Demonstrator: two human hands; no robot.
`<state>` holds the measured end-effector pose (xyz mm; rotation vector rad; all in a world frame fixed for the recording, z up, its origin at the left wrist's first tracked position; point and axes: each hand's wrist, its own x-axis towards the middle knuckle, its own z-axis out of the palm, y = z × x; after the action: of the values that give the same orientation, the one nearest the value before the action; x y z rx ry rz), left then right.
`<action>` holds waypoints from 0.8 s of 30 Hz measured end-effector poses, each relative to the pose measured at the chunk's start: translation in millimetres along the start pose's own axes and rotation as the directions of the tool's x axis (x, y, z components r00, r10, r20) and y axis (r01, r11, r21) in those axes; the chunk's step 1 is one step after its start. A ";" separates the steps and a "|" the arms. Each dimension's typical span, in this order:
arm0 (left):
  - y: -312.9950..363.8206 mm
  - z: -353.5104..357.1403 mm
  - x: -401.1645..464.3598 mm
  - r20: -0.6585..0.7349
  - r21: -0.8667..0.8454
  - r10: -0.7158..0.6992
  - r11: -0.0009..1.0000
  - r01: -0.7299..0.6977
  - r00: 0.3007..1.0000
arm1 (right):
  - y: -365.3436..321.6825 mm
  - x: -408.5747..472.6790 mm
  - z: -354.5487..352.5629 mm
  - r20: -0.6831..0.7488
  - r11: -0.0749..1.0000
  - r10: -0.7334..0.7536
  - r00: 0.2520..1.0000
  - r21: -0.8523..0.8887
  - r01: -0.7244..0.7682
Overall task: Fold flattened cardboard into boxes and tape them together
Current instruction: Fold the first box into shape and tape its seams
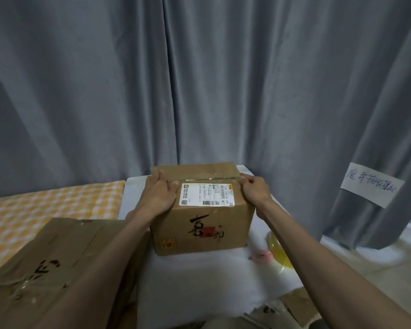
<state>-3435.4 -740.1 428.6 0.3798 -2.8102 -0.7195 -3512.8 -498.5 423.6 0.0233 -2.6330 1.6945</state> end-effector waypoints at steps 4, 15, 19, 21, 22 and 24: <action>-13.7 6.5 -11.6 0.136 0.223 -0.027 0.975 -0.004 0.990 | -5.8 0.7 16.9 0.049 0.993 -0.025 0.999 -0.115 0.030; 72.4 61.8 7.8 0.269 0.222 0.413 0.853 -0.473 0.870 | 12.7 3.7 10.3 0.032 0.984 -0.082 0.996 -0.155 0.086; 63.8 71.6 11.9 0.262 0.195 0.418 0.860 -0.472 0.870 | 25.2 -2.0 -17.8 0.176 0.999 0.006 0.984 -0.033 0.000; 62.3 70.8 10.4 0.252 0.221 0.417 0.854 -0.472 0.873 | 40.6 -12.7 -43.8 0.153 0.984 -0.038 0.988 -0.164 0.063; 63.2 69.4 11.0 0.246 0.228 0.417 0.852 -0.471 0.875 | 51.2 -19.8 -59.5 0.103 0.954 -0.049 0.993 -0.290 0.077; 65.1 67.2 10.1 0.241 0.231 0.419 0.851 -0.471 0.875 | 78.0 -35.8 -90.0 0.067 0.856 0.002 0.998 -0.516 0.033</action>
<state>-3475.6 -658.5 404.7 -0.3196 -3.0048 -0.2574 -3478.4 -384.1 389.3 0.0952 -3.0307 0.9360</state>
